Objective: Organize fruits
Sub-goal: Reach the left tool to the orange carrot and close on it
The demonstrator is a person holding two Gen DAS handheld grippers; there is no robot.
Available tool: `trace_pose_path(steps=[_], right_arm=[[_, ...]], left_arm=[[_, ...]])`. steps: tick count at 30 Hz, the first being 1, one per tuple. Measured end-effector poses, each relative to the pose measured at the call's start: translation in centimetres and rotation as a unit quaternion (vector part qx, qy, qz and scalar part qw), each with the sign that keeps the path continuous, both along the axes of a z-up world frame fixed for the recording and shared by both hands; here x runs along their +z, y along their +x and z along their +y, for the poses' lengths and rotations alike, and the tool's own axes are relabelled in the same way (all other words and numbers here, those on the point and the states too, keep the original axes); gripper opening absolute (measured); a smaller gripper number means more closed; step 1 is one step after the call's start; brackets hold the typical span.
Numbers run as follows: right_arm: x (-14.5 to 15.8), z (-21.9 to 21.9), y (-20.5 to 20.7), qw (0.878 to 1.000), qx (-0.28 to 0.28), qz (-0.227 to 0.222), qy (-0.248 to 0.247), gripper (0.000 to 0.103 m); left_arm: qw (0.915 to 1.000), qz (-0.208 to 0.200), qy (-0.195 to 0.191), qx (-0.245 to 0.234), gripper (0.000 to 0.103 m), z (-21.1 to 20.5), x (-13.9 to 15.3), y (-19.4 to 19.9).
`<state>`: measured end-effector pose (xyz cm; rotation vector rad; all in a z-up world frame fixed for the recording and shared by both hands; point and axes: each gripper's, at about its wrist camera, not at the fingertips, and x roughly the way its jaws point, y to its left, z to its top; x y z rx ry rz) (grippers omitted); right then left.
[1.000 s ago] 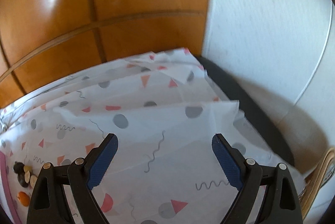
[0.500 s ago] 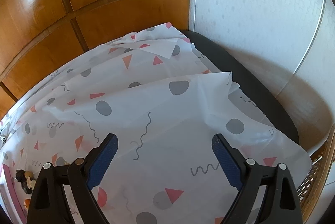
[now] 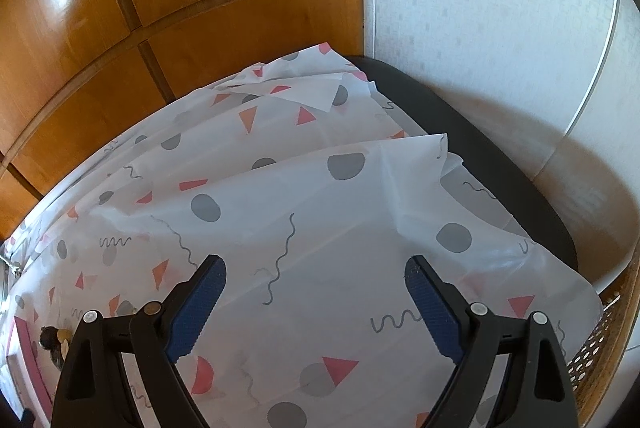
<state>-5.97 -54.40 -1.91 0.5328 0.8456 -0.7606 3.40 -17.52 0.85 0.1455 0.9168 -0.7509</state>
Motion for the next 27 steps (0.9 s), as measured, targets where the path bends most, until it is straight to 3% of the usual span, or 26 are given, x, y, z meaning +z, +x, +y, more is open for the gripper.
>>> trace_pose_path(steps=[5, 15, 24, 25, 27], right_arm=[[0.4, 0.0, -0.2, 1.0, 0.0, -0.005, -0.005, 0.093], [1.0, 0.6, 0.2, 1.0, 0.021, -0.018, -0.013, 0.093], [1.0, 0.6, 0.5, 0.999, 0.038, -0.024, 0.0, 0.093], [1.0, 0.6, 0.6, 0.999, 0.04, -0.025, 0.001, 0.093], [0.9, 0.7, 0.6, 0.999, 0.042, -0.025, 0.003, 0.093]], left_arm=[[0.9987, 0.011, 0.005, -0.049, 0.048, -6.4, -0.7, 0.3], [0.9947, 0.032, 0.051, -0.084, 0.043, -18.0, -4.3, 1.3], [0.9934, 0.049, 0.081, -0.065, 0.043, -21.8, -7.9, 2.6], [0.9931, 0.049, 0.086, -0.064, 0.041, -21.9, -8.4, 2.7], [0.9938, 0.034, 0.09, -0.057, 0.028, -21.9, -9.0, 2.8]])
